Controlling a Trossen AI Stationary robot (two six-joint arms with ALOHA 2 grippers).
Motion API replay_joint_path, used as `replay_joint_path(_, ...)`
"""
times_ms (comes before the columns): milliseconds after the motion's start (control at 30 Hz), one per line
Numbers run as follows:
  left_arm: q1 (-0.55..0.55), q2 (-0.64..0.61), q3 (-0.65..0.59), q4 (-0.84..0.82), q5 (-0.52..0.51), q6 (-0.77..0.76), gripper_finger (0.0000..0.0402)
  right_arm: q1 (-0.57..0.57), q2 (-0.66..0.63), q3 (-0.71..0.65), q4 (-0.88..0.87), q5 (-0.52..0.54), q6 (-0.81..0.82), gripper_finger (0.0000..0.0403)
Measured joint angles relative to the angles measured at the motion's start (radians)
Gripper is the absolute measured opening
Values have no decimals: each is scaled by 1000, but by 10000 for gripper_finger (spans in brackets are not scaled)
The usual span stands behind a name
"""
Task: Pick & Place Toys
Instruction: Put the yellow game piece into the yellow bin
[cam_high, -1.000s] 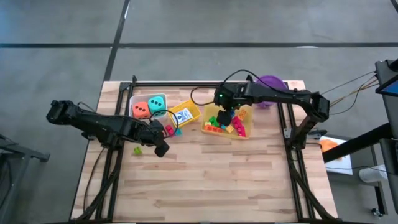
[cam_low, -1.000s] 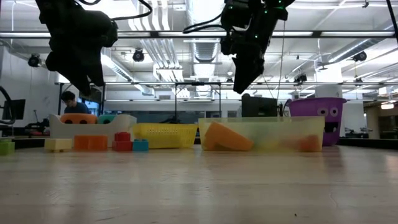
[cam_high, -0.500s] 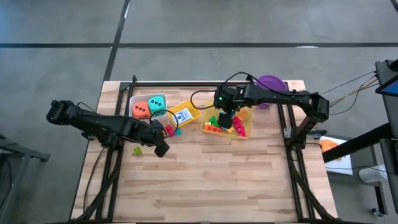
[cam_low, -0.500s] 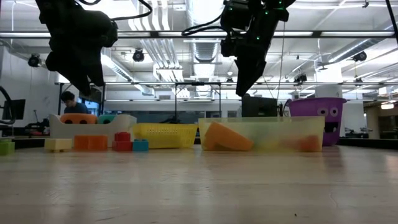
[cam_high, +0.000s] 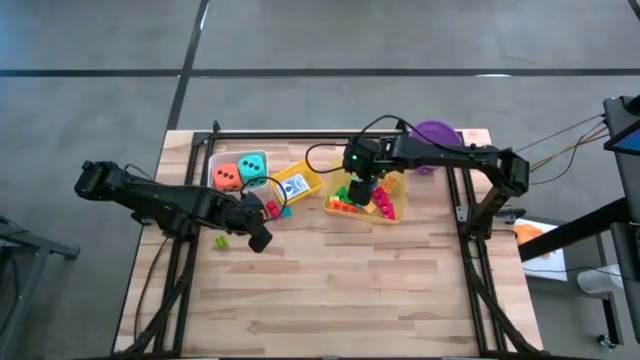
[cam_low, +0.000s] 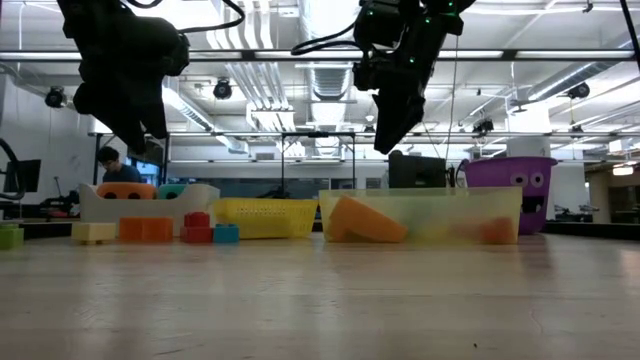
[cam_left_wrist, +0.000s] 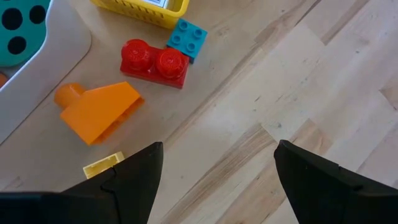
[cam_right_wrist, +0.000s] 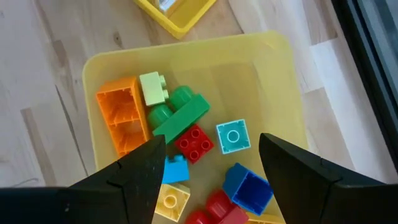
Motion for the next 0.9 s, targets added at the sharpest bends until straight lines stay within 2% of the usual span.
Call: replay_joint_path(900, 0, 0, 0, 0, 0, 0, 307, 2, 0, 1, 28, 0, 60, 256)
